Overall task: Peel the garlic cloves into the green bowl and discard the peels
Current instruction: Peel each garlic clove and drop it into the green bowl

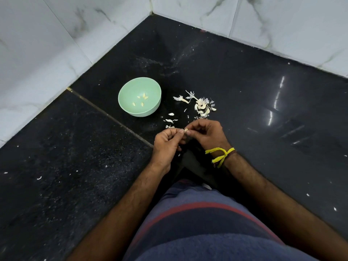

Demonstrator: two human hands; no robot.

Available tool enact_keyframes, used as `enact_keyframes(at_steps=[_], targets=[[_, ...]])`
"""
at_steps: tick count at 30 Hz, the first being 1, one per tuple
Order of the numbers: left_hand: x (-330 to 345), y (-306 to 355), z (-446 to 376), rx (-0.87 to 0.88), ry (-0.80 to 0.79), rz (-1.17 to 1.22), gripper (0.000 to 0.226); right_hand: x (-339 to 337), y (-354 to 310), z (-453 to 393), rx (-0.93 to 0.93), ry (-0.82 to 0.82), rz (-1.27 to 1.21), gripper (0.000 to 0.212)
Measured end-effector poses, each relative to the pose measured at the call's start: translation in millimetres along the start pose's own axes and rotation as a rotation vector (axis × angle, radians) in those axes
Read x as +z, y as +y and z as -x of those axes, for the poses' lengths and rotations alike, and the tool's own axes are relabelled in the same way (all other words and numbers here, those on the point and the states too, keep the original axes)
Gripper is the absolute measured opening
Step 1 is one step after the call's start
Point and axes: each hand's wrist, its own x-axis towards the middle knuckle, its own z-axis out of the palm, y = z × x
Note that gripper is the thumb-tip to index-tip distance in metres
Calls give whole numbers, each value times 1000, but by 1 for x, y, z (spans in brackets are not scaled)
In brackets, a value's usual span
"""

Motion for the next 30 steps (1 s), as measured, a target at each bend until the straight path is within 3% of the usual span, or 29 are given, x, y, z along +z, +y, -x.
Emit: enact_keyframes(at_steps=[6,13,19,23,28,30], targets=[[6,-1,1,9,35,-11,20,0,-4,4,32,-14,-113,15],[7,-6,1,27,28,-68,22,2,4,4,71,-1,-165,11],[5,-7,-2,88,32,-139,18,1,3,5,109,32,-361,14],[3,-9,-6,135,78,-249,28,-1,1,5,128,51,-533,12],[-3,-12,-6,197,103,-228,6,-9,0,0,199,26,-660,14],[-4,-6,-5,278,111,-247,14,-8,2,0,234,12,-696,15]])
